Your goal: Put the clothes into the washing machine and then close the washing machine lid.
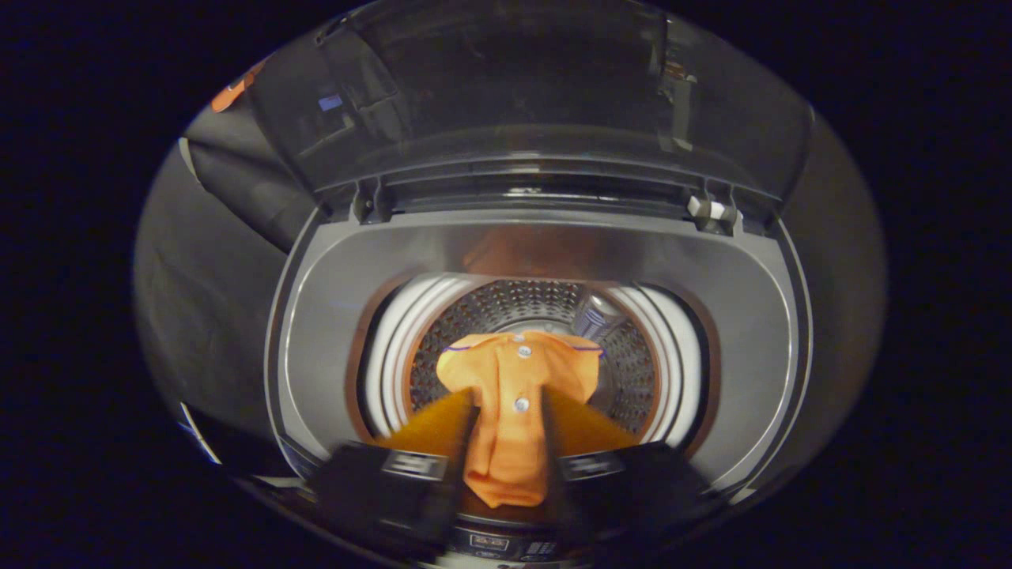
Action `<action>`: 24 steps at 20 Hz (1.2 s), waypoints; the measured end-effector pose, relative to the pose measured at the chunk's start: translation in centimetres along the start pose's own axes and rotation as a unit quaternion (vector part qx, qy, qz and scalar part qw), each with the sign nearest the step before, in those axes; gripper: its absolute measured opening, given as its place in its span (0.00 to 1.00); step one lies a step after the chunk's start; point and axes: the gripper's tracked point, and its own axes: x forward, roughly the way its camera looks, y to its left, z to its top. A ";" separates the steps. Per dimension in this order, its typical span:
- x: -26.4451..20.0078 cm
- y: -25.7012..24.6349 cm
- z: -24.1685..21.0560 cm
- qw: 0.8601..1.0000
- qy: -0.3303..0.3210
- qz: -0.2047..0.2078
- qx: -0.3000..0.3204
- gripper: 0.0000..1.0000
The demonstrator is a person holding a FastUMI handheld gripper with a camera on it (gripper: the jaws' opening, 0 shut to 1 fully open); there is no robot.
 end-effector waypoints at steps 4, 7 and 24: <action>0.3 -0.1 -0.1 1.000 -0.005 -0.007 0.006 0.99; -0.3 -0.3 0.3 1.000 -0.016 -0.015 -0.005 0.99; -13.3 -0.1 8.5 0.993 -0.117 -0.029 -0.019 0.99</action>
